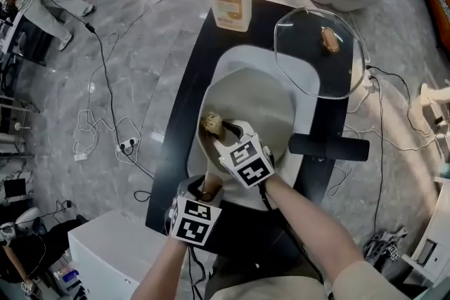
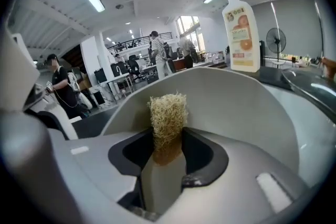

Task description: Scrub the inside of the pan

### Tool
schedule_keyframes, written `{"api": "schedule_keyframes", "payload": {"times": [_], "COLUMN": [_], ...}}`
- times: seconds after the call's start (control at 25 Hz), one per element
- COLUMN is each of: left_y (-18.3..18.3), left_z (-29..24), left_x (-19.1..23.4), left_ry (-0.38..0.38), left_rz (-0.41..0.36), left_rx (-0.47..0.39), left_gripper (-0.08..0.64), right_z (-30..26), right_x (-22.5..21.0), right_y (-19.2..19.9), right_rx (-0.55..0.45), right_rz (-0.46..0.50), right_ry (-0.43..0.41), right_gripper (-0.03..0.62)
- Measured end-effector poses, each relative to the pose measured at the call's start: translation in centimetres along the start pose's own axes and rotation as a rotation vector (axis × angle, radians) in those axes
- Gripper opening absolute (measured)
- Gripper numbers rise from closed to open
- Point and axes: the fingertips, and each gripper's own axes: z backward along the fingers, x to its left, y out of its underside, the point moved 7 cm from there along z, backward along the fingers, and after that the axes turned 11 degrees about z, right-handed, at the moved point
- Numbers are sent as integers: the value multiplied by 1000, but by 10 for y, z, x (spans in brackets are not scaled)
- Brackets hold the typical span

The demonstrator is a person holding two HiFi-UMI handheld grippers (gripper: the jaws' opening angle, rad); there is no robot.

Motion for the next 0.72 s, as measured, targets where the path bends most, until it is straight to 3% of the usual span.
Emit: {"api": "schedule_keyframes", "payload": {"times": [0.28,0.44,0.72], "left_y": [2,-1,-2], "left_z": [1,0,-2], "left_x": [1,1,0], "left_ry": [11,18,21], "left_rz": [17,11,17], "left_rx": [-20,-30,-29], "left_gripper": [216,216,216], "right_z": [-19,-22,-9], "right_x": [-47,-77,-122], "right_y": [-2,-1,33], "right_rx": [-34,-26,153], "right_rz": [-24,9,-45], "right_ry": [176,347,634], "right_gripper": [163,160,156]}}
